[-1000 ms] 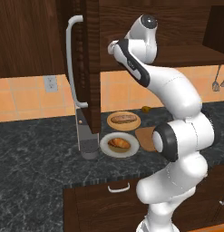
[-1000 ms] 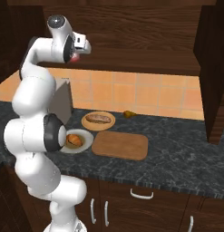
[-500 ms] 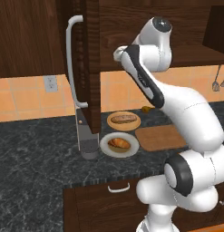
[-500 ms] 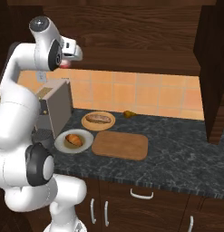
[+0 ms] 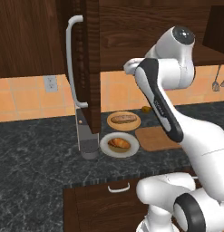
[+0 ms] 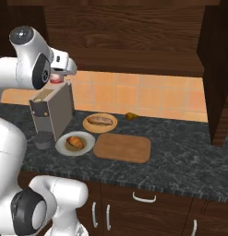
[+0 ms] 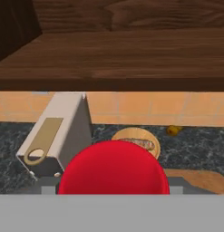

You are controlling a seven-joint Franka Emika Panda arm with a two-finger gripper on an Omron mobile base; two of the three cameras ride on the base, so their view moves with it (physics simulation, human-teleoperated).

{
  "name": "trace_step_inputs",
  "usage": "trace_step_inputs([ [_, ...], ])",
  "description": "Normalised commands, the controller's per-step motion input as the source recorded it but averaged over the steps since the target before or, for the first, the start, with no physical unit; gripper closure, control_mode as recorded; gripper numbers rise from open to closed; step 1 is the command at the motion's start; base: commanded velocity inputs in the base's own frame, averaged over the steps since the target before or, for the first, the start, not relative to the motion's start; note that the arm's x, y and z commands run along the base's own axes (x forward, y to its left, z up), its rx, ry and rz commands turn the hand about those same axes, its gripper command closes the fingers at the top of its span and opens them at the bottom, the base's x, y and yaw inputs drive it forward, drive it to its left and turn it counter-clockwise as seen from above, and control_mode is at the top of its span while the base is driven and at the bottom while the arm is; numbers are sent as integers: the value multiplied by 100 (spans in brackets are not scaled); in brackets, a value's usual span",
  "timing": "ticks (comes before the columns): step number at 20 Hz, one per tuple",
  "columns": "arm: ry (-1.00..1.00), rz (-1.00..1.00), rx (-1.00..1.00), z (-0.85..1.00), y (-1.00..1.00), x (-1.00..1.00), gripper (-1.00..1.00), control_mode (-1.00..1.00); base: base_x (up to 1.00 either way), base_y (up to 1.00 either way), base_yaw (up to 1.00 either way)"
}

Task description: From the different types of pastries on the counter, select a croissant and place it on the cutting board. Then retrieve a jar of jam from the cabinet and place it alongside the croissant on the cutting board.

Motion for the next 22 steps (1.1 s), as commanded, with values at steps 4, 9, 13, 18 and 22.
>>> trace_step_inputs([
  [4,12,0,0,-32,-47,-72,100,-100,0,0,0],
  [9,20,0,0,-40,-63,-34,100,-100,0,0,0],
  [13,24,1,13,-18,-44,-26,100,-100,0,0,0],
  [18,18,41,17,-8,-26,-1,100,-100,0,0,0],
  [22,-2,60,1,-43,-4,0,100,-100,0,0,0],
])
